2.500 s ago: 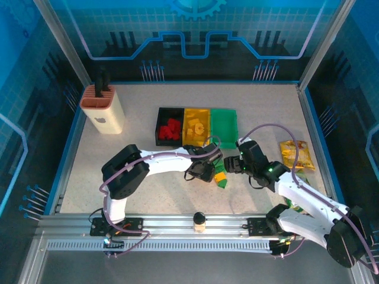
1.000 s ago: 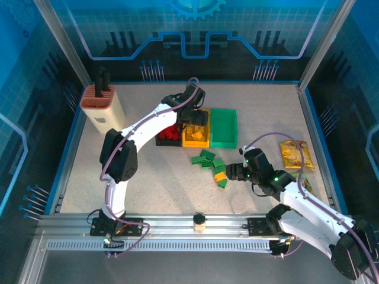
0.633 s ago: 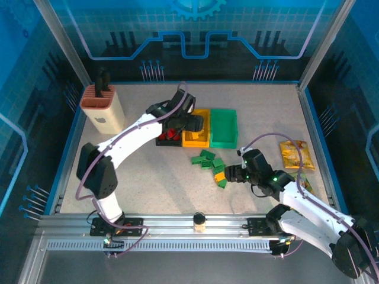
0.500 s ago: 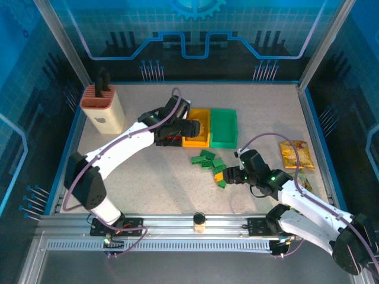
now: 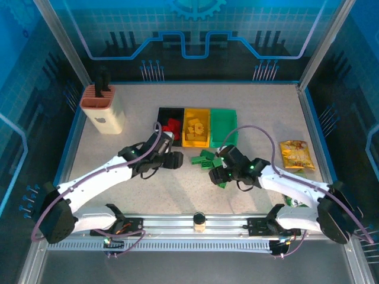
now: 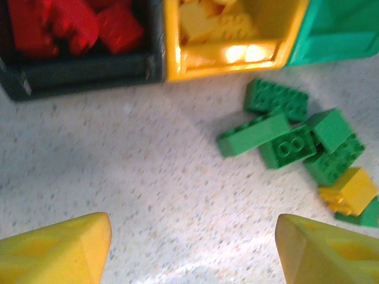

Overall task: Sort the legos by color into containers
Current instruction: Pick up the lego from the center of the table.

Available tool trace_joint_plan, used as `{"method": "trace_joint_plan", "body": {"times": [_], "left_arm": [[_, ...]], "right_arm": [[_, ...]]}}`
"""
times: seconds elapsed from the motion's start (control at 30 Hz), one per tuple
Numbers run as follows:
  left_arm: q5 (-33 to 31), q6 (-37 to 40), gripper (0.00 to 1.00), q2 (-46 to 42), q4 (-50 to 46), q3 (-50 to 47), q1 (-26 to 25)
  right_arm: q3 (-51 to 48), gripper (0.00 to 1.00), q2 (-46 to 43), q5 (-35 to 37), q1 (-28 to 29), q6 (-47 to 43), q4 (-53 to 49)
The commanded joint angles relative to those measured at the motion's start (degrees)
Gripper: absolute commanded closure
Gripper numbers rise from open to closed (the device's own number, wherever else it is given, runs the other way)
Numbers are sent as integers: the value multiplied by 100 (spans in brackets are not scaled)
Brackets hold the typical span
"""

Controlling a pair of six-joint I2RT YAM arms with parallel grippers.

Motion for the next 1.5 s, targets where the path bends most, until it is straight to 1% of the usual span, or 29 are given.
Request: {"method": "trace_joint_plan", "body": {"times": [0.0,0.17,0.27,0.4,0.53,0.7,0.83,1.2,1.3,1.4,1.47], "left_arm": [[-131,-335,26,-417,101,-353,-67],[-132,-527,27,-813,84,-732,-113],[-144,-616,27,-944,66,-866,-149],[-212,-646,27,-1094,2,-972,-179],[-277,-642,27,-1199,-45,-1039,-190],[-273,-633,27,-1195,34,-1091,-187],[-230,-646,27,-1098,101,-1070,-187],[-221,-619,27,-980,200,-1021,-187],[-188,-621,28,-932,234,-1021,-195],[-193,-616,28,-918,243,-982,-187],[-214,-594,28,-920,233,-961,-191]], "right_arm": [[372,21,418,397,37,-32,-134],[972,21,1193,695,-71,-263,-234],[1375,23,1665,696,-307,-375,-302],[1672,30,2147,511,-574,-498,-309],[1810,39,2462,330,-650,-560,-310],[1756,41,2608,187,-650,-500,-238],[1685,40,2577,49,-641,-435,-222],[1241,43,2267,140,-557,-95,-93],[1241,48,2258,110,-538,-80,-87],[1298,59,2156,175,-489,-108,-121],[1391,64,2046,232,-473,-149,-158]]}}
